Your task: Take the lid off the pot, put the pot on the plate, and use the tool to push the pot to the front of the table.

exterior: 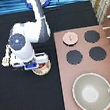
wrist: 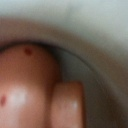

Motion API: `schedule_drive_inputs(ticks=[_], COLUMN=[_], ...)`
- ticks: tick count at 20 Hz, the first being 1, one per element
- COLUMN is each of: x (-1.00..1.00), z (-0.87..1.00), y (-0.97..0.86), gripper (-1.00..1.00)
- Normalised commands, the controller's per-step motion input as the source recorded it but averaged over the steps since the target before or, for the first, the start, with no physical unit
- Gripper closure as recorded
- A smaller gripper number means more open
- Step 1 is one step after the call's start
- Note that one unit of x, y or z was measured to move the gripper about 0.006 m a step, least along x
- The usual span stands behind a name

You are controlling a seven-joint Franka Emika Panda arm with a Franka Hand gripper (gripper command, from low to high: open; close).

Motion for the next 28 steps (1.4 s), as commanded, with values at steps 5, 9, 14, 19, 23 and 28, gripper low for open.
schedule_drive_inputs(ticks=[5, 9, 14, 19, 23, 28], x=[-0.50, -0.50, -0.41, -0.25, -0.25, -0.25], z=[0.80, 0.85, 0.79, 0.70, 0.67, 0.56], y=[0.05, -0.24, -0.54, -0.67, -0.67, -0.66], gripper=[-1.00, -1.00, -1.00, -1.00, -1.00, -1.00])
